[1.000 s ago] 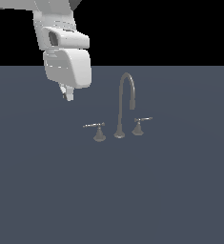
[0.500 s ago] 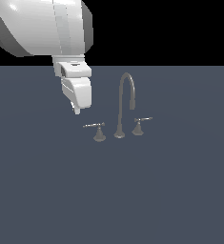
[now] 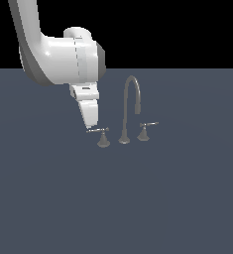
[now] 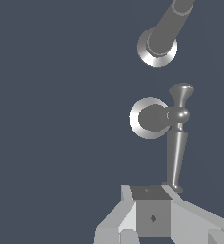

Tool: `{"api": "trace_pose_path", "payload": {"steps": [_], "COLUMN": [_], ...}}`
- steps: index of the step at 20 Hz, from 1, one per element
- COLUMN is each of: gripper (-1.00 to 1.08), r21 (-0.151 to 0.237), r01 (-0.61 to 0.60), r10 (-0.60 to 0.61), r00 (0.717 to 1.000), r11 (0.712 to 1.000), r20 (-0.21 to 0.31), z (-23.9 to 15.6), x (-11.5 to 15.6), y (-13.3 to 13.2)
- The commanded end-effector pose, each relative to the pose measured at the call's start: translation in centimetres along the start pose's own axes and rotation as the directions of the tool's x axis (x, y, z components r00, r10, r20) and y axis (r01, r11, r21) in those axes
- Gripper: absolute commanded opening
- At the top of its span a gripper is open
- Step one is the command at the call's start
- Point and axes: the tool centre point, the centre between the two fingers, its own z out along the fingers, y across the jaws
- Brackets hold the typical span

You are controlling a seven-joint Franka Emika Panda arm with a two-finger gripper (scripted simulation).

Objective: Turn on the faucet by rotating a designated handle.

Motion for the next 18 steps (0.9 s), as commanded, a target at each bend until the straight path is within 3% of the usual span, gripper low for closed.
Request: {"api": "trace_pose_path", "payload": {"steps": [1,10,18], "gripper": [-1.0,-1.0,-1.0], "r21": [0.0,0.0,0.0], "r01": [-0.035,-0.095,-0.096], "r10": [0.035,0.095,0.096], "r00": [0.999,0.995,0.995], "r11": [0.999,0.995,0.995], "r20": [0.0,0.004,0.004], "z": [1.0,2.8,2.7], "x": [0.6,1.7,1.4], "y": [-0.7,-1.8,-1.3]}}
